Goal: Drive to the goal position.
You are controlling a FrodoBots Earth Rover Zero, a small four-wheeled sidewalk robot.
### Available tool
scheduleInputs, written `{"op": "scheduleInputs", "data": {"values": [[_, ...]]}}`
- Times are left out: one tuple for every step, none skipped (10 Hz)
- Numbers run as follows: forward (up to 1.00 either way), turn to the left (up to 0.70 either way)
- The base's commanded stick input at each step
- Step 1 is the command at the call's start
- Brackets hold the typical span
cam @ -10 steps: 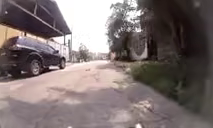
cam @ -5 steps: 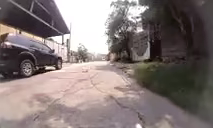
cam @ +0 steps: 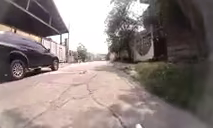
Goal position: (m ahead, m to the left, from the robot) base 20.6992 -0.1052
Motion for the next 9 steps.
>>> {"op": "scheduleInputs", "data": {"values": [[1.00, 0.00], [1.00, 0.00], [1.00, 0.00], [1.00, 0.00], [1.00, 0.00], [1.00, 0.00], [1.00, 0.00], [1.00, 0.14], [1.00, 0.30]]}}
